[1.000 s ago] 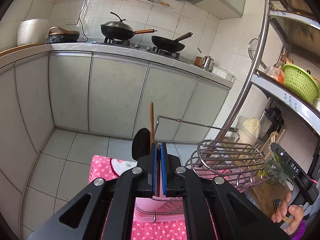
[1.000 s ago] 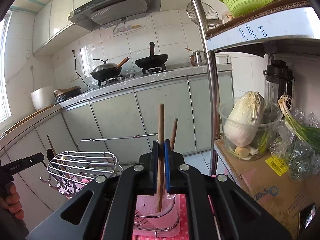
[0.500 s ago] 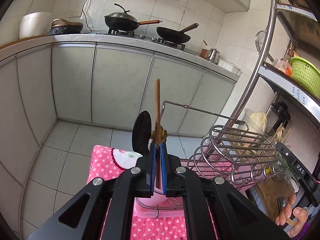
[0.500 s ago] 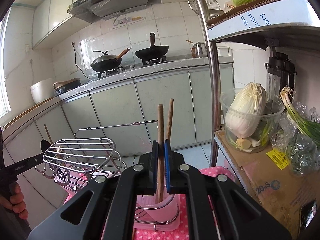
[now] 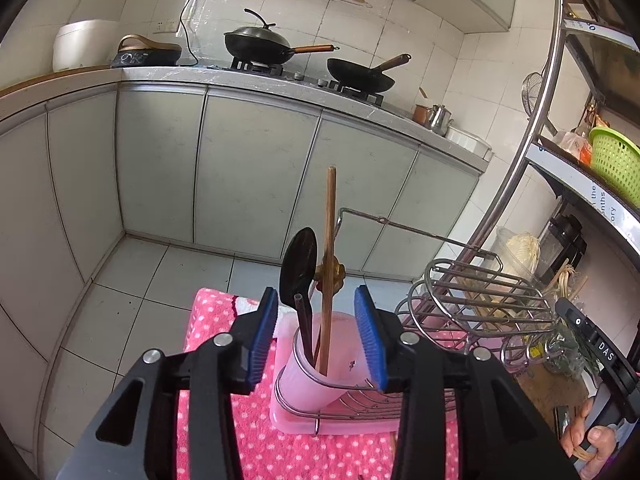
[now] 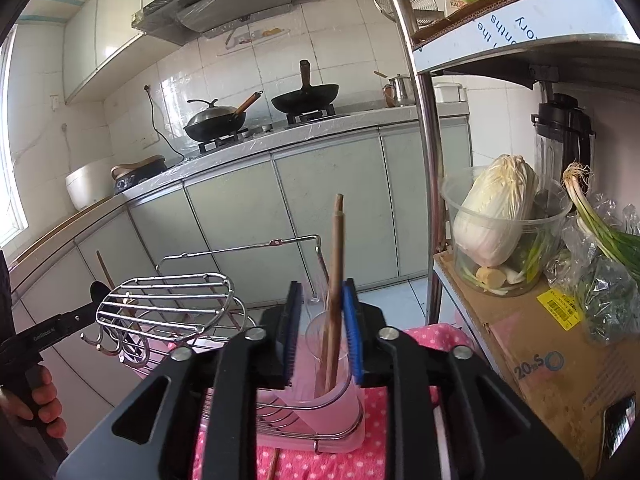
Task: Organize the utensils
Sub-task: 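Open both tools to drop the chopsticks into the pink cup, then lower both open tools toward the last chopsticks on the pink cloth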
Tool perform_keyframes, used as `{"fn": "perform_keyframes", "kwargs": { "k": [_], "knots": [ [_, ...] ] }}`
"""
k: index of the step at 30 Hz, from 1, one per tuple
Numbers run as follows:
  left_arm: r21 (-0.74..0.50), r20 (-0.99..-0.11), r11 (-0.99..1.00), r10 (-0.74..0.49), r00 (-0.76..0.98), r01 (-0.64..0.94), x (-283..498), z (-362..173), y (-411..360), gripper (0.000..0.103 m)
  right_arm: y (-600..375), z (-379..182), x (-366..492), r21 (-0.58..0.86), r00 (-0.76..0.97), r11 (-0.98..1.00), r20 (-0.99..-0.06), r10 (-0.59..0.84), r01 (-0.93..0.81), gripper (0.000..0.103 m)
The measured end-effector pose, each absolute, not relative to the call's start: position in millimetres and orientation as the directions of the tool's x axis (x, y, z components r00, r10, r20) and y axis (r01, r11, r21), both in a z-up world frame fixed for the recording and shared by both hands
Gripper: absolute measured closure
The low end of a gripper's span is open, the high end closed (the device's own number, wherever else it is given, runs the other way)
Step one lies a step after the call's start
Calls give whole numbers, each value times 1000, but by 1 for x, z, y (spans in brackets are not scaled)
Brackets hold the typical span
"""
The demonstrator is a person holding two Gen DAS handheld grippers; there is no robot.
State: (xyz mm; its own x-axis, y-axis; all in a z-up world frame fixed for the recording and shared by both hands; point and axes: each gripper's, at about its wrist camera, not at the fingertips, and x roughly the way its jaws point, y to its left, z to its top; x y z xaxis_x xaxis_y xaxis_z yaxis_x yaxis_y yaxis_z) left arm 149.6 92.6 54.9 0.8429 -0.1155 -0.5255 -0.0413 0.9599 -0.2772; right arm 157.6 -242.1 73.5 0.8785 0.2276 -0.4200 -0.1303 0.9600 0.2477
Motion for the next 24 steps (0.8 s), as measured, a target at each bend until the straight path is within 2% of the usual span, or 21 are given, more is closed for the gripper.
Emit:
{"fn": "perform_keyframes", "kwargs": {
  "k": [1,2,14,18,24],
  "knots": [
    [-282,-519,958,-116,847,-42,148,57,94,60,-243,75,156,249,881,959,-414,229,-132,64],
    [-286,-513,957,-115,850,-43,146,60,95,60,-243,76,155,248,884,959,-407,230,-135,63],
    [-284,-438,959,-127,890,-3,104,92,97,60,-246,105,115,229,918,961,-324,228,-158,59],
    [-287,-452,957,-161,877,28,88,91,88,60,-244,109,91,218,926,961,-296,232,-171,50],
    [-330,-525,942,-242,816,67,77,68,75,60,-237,96,63,202,908,960,-335,253,-193,48]
  ]
}}
